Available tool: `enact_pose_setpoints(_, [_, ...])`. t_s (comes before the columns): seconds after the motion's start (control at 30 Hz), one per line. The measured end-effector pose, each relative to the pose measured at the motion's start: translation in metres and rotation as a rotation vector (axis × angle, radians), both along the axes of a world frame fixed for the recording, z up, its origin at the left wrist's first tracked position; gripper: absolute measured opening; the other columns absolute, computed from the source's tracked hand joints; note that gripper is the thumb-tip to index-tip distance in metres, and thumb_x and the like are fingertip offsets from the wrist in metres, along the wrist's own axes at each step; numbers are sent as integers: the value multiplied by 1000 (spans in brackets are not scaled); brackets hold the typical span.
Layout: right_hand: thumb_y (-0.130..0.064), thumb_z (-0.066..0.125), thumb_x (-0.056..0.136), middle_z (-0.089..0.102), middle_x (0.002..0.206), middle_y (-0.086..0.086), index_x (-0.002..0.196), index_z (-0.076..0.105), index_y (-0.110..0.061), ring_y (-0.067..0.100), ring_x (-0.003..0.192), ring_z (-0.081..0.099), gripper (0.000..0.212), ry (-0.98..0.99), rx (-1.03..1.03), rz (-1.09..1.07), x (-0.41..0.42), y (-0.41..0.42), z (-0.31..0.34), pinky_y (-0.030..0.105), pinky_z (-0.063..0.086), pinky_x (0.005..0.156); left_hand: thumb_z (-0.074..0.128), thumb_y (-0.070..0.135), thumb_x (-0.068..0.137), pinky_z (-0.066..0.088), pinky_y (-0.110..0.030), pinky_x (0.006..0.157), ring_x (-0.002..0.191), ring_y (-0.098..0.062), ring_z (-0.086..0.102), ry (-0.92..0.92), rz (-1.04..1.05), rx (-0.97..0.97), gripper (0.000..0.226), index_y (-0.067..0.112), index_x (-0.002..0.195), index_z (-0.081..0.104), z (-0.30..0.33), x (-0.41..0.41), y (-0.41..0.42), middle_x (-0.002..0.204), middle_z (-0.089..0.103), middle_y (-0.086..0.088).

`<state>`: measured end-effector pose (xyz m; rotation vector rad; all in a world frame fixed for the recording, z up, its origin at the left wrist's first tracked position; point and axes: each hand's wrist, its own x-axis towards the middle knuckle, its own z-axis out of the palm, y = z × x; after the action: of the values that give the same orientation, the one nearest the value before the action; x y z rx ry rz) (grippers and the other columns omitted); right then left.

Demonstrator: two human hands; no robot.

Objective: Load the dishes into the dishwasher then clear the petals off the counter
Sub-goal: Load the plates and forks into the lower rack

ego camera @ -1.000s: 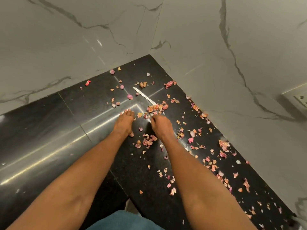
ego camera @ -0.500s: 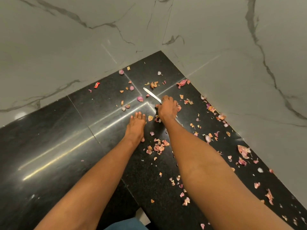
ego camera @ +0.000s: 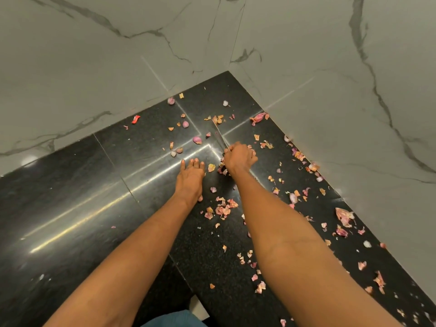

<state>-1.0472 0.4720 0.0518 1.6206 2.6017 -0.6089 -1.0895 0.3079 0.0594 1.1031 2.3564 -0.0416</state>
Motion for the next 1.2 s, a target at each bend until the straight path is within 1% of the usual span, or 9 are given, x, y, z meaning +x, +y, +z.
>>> enact_pose_setpoints(0.17, [-28,62,100,65,102,-2,99,63,-27,20,108,53,2,268,-36,-125,47,-11,5,40,28,93,98,27,52,-2,-50,126,155,-29,13,21,-34,-12,135,7,159,18,3,-1,-1,165,20,-17])
enact_pose_setpoints(0.4, [-33,53,105,69,87,-3,104,55,-29,19,89,60,4,253,-20,-66,108,-36,22,38,29,93,97,39,52,3,-50,126,153,-31,19,67,-89,-40,132,5,157,24,12,-1,-2,162,27,-18])
enact_pose_setpoints(0.53, [-30,55,105,69,92,3,103,56,-24,23,87,63,6,229,-58,30,141,-50,35,43,52,83,92,40,66,5,-50,126,154,-34,14,92,-132,-47,126,3,159,14,12,6,-9,166,16,-19])
enact_pose_setpoints(0.63, [-31,55,105,68,93,3,103,55,-23,22,84,63,8,228,-110,67,162,-60,48,41,54,76,85,34,76,10,-51,126,153,-33,19,156,-209,9,104,4,156,26,17,16,-14,165,20,-19])
enact_pose_setpoints(0.77, [-29,58,103,67,87,0,97,57,-27,20,80,63,7,220,-147,50,190,-71,59,44,56,75,66,13,87,44,-49,106,123,-37,55,177,-182,295,49,6,134,56,33,39,-25,136,57,-18])
enact_pose_setpoints(0.83, [-29,61,102,65,84,-2,92,58,-28,17,77,61,10,252,-183,40,202,-75,69,39,53,69,66,12,86,51,-49,94,111,-38,60,141,-144,422,51,7,135,53,41,52,-27,127,62,-16])
enact_pose_setpoints(0.97, [-30,65,98,62,83,-2,89,61,-24,12,72,56,12,307,-208,48,224,-87,88,32,43,61,71,10,85,55,-45,90,108,-31,61,120,-280,597,59,11,139,51,51,84,-25,127,62,-11])
enact_pose_setpoints(1.07, [-38,72,89,66,87,-4,90,65,-26,15,79,61,14,330,-199,24,249,-94,92,38,53,70,71,13,87,51,-37,79,93,-25,64,185,-462,601,23,15,110,70,55,106,-23,101,69,-6])
enact_pose_setpoints(1.2, [-28,80,81,67,89,-9,92,68,-27,8,79,61,16,382,-210,-71,301,-105,87,29,52,69,71,-3,75,51,-37,73,86,-29,65,230,-612,523,30,13,100,73,55,136,-21,90,69,-9])
